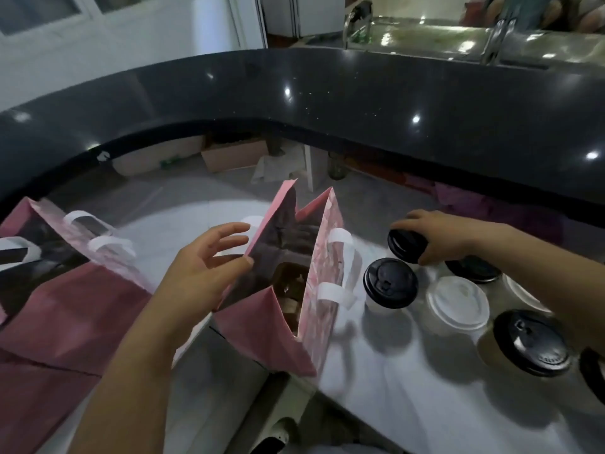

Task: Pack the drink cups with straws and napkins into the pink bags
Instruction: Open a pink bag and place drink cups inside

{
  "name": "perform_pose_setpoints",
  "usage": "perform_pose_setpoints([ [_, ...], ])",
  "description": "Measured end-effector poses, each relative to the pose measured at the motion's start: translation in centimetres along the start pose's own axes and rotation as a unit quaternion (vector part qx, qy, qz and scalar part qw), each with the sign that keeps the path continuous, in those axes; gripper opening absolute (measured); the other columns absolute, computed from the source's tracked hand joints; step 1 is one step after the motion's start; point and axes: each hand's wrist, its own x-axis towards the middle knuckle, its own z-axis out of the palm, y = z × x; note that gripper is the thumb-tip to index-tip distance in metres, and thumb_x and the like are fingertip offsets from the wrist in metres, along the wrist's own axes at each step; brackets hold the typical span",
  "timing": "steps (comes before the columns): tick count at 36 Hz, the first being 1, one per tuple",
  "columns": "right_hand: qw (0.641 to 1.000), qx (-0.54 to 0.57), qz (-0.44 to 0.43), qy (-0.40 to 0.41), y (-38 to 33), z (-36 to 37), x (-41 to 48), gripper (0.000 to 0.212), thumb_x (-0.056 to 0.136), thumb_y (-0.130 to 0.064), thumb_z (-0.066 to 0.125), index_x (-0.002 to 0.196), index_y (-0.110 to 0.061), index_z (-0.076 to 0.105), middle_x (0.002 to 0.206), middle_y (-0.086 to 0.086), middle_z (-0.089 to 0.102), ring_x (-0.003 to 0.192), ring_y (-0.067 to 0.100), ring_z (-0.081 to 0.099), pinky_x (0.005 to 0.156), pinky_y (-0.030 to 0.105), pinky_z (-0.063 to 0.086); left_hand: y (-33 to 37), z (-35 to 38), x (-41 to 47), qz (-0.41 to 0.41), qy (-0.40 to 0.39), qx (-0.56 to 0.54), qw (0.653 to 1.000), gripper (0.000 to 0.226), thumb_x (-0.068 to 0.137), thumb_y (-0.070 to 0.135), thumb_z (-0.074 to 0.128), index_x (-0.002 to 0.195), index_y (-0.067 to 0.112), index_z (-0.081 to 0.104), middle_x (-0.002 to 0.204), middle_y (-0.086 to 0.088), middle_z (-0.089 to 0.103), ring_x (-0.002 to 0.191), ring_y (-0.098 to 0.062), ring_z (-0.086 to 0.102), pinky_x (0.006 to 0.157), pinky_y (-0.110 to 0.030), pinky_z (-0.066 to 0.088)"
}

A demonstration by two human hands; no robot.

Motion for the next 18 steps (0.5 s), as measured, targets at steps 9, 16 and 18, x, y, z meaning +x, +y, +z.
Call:
perform_pose_setpoints([
  [9,0.999,0.002,-0.036,0.034,-0.1,0.3,1.4,0.078,0.071,-0.036,0.075,0.141,-0.042,0.04,0.132,0.001,0.049,0.113,0.028,0.056,0.093,0.033,0.045,2.0,-0.3,0.0,-0.017,-0.019,0.068,0.997,0.045,0.091,0.008,0.068,0.121,0.042,0.064,0.124,0.01,0.067,0.116,-0.017,0.064,0.09,-0.053,0.059],
  [16,0.996,0.074,-0.029,0.05,-0.1,0.7,2.0,0.074,0.069,-0.036,0.08,0.135,-0.038,0.047,0.121,0.0,0.051,0.105,0.023,0.058,0.093,0.037,0.049,3.4,0.0,1.3,-0.006,-0.05,0.149,0.988,0.045,0.091,0.015,0.071,0.119,0.048,0.063,0.128,0.016,0.062,0.117,-0.012,0.06,0.089,-0.051,0.06],
  [18,0.994,0.088,-0.022,0.055,-0.1,0.4,1.8,0.072,0.067,-0.035,0.082,0.132,-0.038,0.049,0.119,0.001,0.051,0.104,0.024,0.059,0.093,0.038,0.049,3.8,-0.1,2.1,0.005,-0.074,0.199,0.977,0.045,0.091,0.009,0.067,0.117,0.045,0.063,0.131,0.016,0.059,0.12,-0.01,0.058,0.09,-0.049,0.059],
])
